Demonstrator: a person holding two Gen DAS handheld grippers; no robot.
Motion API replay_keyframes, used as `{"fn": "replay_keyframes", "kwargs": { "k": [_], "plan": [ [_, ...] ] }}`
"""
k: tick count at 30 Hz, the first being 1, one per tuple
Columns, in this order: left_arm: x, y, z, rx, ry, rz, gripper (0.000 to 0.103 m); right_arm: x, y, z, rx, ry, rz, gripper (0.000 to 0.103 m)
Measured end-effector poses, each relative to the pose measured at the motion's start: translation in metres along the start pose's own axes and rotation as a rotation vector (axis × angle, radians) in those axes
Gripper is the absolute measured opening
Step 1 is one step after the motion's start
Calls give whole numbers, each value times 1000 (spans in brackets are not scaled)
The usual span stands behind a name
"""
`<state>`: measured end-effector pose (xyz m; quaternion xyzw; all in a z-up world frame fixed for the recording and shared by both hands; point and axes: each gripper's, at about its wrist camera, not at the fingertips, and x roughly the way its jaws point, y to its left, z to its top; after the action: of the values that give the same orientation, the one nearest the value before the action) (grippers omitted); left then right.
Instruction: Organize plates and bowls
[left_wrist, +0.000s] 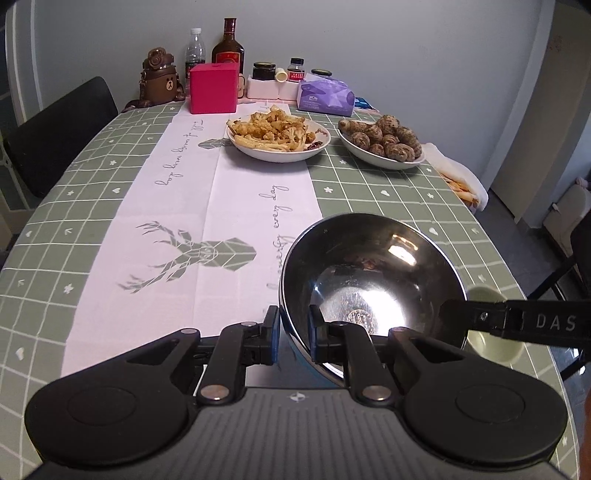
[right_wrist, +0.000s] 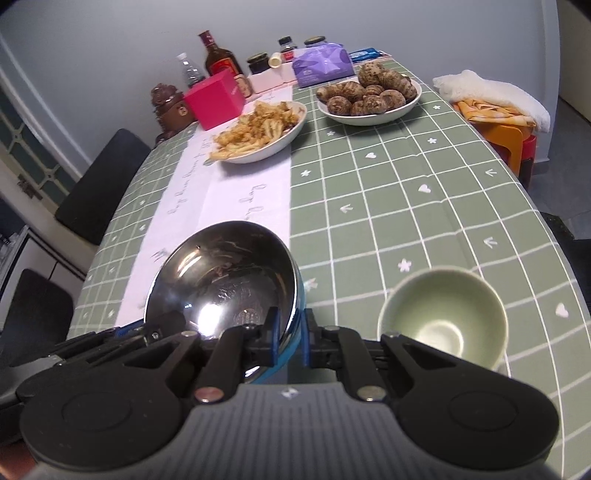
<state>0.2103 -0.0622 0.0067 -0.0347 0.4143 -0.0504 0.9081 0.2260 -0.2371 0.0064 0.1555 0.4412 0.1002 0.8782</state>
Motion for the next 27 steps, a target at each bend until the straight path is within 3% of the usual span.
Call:
{"fn": "replay_keyframes", "kwargs": {
  "k": [5, 10, 16, 21, 27],
  "plan": [
    [-44, -1, -12, 3, -38, -21, 17, -43, 10, -21, -33, -36, 31, 10],
    [-86, 12, -27, -88, -61, -116, 17, -88, 8, -44, -11, -83, 101, 10],
    [-126, 9, -56, -100, -94, -172, 17, -133, 6, -82, -13, -121, 138, 10],
    [-146, -5, -74, -68, -99, -193, 17, -160, -5, -111, 0, -147, 143, 10],
    [-145, -16, -99, -53, -30, -219, 19, -169, -30, -138, 40, -125, 164, 10]
  ]
}}
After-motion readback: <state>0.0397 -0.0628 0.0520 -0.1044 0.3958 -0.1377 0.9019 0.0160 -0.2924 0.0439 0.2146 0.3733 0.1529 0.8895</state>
